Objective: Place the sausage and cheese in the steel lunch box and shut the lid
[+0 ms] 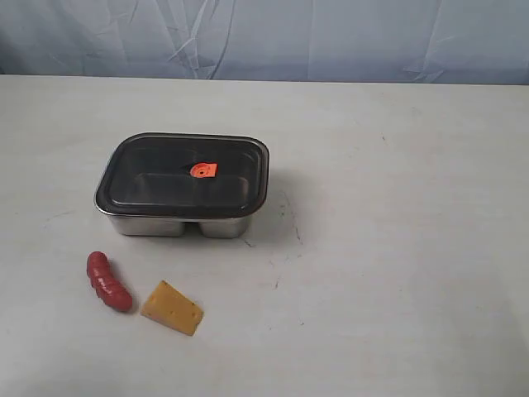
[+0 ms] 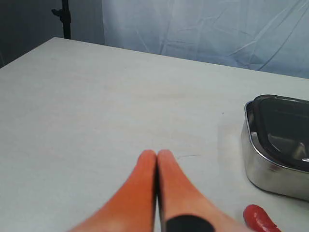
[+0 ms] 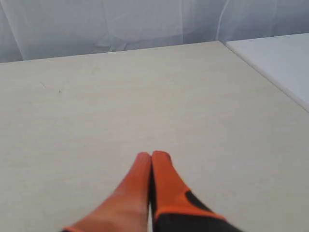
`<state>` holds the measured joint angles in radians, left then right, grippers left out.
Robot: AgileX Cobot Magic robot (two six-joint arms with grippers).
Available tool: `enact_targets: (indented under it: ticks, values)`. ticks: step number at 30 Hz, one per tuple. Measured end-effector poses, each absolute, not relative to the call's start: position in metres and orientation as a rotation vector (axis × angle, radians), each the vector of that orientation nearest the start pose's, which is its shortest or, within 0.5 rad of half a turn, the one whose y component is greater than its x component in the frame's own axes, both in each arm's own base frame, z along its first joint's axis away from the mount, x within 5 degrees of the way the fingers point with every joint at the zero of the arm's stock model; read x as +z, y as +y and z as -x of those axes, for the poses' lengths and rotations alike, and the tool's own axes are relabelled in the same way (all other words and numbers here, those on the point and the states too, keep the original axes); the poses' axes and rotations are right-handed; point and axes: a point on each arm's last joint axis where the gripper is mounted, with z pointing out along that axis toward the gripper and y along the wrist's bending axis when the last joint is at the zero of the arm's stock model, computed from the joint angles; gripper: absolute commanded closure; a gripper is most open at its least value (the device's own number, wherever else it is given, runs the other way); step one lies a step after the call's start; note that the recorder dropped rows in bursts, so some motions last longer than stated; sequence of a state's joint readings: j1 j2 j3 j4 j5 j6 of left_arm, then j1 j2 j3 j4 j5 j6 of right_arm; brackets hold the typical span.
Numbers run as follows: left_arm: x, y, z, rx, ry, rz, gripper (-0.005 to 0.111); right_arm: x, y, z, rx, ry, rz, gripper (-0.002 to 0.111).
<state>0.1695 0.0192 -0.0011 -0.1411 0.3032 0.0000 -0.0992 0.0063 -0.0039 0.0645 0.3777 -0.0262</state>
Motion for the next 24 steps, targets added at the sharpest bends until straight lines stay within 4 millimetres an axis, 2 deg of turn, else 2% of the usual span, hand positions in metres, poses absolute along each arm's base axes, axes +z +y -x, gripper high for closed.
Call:
enact_targets:
  ticks: [8,11,14,17,21,22,24]
  values:
    - [0.185,0.006,-0.055,-0.013,1.785,0.243,0.107,0.18,-0.006,-0.053,-0.115,1.861,-0.05,0.109]
    - [0.185,0.006,-0.055,-0.013,1.785,0.243,0.107,0.185,-0.008,-0.054,-0.179,1.804,-0.006,0.109]
    - [0.185,0.006,-0.055,-0.013,1.785,0.243,0.107,0.202,-0.007,-0.057,-0.177,1.609,0.006,0.109]
    - [0.185,0.006,-0.055,-0.013,1.785,0.243,0.107,0.227,-0.005,-0.054,-0.053,1.329,-0.087,0.109]
    - [0.185,0.006,-0.055,-0.013,1.785,0.243,0.107,0.258,-0.011,-0.039,0.1,0.927,-0.237,0.109]
    - [0.185,0.006,-0.055,-0.013,1.785,0.243,0.107,0.264,-0.017,-0.033,0.241,0.807,-0.363,0.109]
    - [0.185,0.006,-0.055,-0.013,1.785,0.243,0.107,0.269,-0.023,-0.032,0.474,0.762,-0.547,0.109]
